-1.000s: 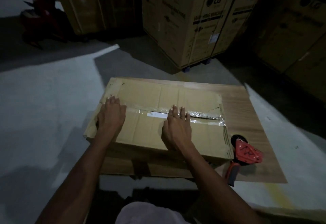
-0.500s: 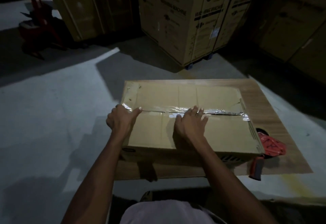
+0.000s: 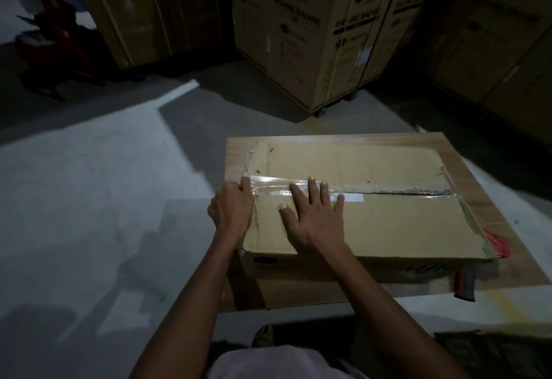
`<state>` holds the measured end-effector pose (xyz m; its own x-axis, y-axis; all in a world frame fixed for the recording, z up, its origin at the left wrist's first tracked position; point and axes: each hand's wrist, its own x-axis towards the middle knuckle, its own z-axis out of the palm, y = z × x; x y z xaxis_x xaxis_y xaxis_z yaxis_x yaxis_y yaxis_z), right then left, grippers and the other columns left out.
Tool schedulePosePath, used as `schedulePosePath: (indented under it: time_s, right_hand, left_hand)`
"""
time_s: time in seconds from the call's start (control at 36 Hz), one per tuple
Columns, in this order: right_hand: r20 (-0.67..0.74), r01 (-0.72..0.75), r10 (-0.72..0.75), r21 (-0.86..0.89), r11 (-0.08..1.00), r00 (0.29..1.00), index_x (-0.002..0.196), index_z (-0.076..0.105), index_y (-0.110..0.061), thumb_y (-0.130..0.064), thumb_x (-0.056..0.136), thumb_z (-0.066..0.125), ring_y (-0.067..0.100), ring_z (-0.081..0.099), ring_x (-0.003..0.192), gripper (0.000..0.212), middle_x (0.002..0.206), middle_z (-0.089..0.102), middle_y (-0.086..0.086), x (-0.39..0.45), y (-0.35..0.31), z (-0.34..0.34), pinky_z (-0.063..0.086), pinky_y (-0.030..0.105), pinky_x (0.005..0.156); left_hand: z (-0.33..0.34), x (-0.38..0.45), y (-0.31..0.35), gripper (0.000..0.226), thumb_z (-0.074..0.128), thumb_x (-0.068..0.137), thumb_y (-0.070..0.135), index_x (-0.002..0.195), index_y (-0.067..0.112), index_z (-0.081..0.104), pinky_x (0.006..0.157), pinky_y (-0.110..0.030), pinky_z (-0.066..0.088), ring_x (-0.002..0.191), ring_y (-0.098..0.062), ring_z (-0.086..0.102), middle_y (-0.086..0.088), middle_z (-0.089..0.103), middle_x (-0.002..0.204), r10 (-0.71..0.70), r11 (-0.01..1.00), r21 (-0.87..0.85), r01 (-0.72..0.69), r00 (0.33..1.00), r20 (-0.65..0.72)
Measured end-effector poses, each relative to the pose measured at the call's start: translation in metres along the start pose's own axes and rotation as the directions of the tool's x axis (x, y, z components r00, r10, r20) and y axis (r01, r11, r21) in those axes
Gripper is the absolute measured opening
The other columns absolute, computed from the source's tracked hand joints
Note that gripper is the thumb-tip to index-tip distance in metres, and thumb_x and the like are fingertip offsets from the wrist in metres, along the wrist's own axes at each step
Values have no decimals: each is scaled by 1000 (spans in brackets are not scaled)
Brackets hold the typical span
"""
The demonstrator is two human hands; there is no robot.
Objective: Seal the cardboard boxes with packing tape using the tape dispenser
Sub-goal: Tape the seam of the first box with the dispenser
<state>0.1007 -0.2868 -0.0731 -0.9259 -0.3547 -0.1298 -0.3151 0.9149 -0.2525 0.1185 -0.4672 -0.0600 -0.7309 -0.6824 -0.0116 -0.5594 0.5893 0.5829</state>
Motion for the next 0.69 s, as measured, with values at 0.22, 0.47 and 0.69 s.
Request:
schedulePosePath:
  time_s: [0.22, 0.47, 0.69]
  right_hand:
    - [-6, -6, 6, -19, 1000, 1000, 166, -1, -43, -77, 99, 3, 27, -15, 161, 75, 175, -11, 1, 2, 3, 3, -13, 62, 125]
    - [-21, -23, 23, 21, 1000, 999, 167, 2, -41, -76, 100, 6, 23, -15, 161, 75, 175, -10, -2, -2, 0, -1, -11, 60, 126]
    - [-58, -14, 16, 41, 999, 998, 165, 15, -39, -73, 100, 12, 25, -6, 162, 73, 177, 2, 1, -2, -1, -3, -7, 61, 126]
  left_hand:
    - [-1, 5, 3, 58, 49, 99, 61, 99, 7, 69, 70, -35, 41, 81, -29, 62, -12, 70, 95, 75, 997, 26, -77, 995, 63]
    - [-4, -3, 13, 52, 40, 108, 36, 86, 2, 73, 62, -31, 38, 62, -21, 50, -11, 66, 75, 97, 985, 148, -92, 995, -22]
    - [-6, -13, 9, 23, 60, 101, 21, 120, 10, 66, 59, -31, 52, 81, -24, 71, -10, 71, 109, 524, 822, 257, -509, 852, 12]
